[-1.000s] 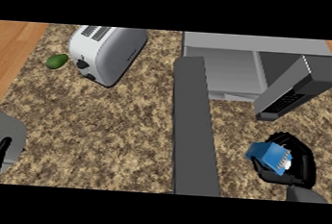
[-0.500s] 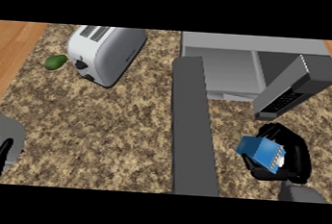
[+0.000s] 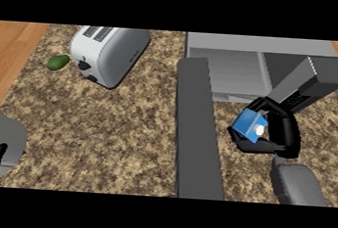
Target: Pick up the milk, place it into the microwave and close the microwave
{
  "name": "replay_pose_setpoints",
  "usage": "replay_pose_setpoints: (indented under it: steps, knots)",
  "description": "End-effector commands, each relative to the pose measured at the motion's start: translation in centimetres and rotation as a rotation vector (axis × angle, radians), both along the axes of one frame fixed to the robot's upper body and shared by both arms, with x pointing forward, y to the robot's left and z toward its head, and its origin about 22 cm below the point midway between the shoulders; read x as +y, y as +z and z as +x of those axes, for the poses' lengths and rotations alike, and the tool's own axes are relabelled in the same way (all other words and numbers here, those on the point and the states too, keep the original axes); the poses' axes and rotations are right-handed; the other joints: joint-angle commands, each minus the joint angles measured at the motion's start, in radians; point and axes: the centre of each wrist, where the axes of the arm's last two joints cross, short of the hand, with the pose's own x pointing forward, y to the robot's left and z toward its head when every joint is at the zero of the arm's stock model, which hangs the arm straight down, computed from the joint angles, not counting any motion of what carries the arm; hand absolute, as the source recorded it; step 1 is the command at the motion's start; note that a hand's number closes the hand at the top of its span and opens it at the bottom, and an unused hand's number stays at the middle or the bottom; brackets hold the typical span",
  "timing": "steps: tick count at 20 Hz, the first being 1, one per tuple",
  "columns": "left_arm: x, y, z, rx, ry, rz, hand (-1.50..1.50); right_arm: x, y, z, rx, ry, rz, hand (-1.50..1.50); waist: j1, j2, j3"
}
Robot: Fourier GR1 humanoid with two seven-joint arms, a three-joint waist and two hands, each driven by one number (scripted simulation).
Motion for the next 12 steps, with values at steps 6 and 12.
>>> replay_pose_setpoints:
  steps: [6, 12]
  knots:
    - [2.3, 0.7, -0.4, -0.004, -0.021, 0.014, -1.5, 4.0, 1.5, 7.6, 0.071, -0.014, -0.067, 1.5, 0.015, 0.004, 0.001]
    - [2.4, 0.4, 0.4, -0.001, -0.029, 0.003, -1.5, 2.0, 4.1, 12.3, 0.063, -0.01, -0.077, 1.5, 0.028, 0.011, 0.001]
